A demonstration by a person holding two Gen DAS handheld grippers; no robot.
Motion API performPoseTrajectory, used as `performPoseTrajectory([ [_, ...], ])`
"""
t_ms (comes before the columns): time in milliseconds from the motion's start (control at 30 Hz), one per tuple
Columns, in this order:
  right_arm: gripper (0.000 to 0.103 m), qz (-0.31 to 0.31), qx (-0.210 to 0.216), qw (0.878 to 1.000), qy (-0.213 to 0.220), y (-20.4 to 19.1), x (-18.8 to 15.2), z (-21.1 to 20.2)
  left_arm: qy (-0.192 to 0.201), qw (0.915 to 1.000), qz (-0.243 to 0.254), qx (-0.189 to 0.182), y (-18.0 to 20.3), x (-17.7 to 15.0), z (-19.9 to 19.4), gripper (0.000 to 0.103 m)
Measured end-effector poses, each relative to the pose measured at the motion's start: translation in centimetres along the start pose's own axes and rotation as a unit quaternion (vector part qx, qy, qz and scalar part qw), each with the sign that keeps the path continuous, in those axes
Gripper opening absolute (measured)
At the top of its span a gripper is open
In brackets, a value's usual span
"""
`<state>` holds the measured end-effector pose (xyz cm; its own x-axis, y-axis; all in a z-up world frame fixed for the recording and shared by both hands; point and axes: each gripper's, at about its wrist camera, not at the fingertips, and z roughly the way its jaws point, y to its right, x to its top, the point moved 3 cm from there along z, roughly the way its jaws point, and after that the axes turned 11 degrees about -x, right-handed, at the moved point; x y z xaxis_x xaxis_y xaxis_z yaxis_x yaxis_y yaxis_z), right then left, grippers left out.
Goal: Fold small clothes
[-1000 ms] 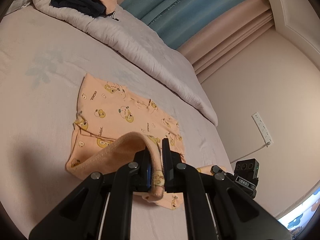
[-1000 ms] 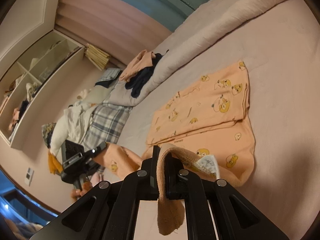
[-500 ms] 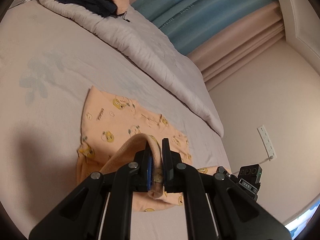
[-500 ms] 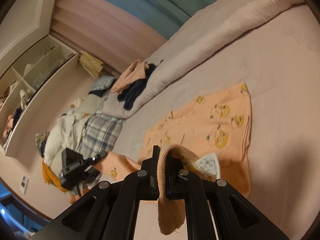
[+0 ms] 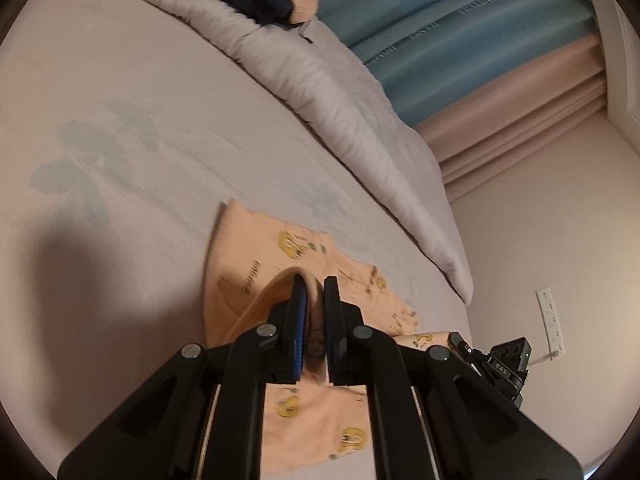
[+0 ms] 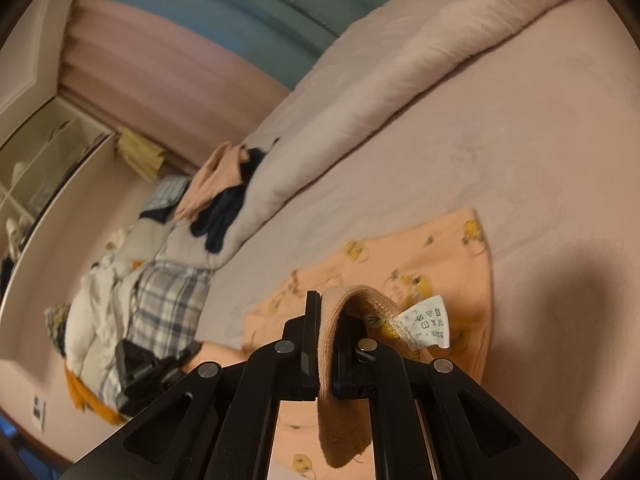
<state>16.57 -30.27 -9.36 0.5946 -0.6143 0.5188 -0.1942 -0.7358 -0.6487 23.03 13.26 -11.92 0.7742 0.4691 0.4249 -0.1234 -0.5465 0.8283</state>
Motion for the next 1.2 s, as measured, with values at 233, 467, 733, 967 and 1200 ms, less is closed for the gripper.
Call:
performPoseTrajectory([
  [233,0.007,0.042,-0.044,0.998,-0.031,3.2,0.0,2.7,-0.008,0.9993,-0.022,0.029,-2.7,0.9,1.7,0.005],
  [467,0.029,0.073,-0.021,0.995,-0.065,4.4,0.0,2.2,-0.01,0.9986,-0.052,-0.009,-3.3,0.6,0.3,0.01],
  [733,0.035,0.049,-0.008,0.995,-0.081,3.9,-1.2,0.9,-0.053,0.998,-0.035,0.007,-2.5,0.2,1.5,0.023],
  [967,0.035,0.035,-0.01,0.995,-0.088,3.2,-1.1,0.9,-0.056,0.9974,-0.043,0.011,-3.2,0.1,1.6,0.023],
  [1200,0.035,0.033,-0.013,0.995,-0.093,3.1,-1.5,1.3,-0.048,0.9976,-0.048,0.015,-3.5,0.6,0.7,0.036],
])
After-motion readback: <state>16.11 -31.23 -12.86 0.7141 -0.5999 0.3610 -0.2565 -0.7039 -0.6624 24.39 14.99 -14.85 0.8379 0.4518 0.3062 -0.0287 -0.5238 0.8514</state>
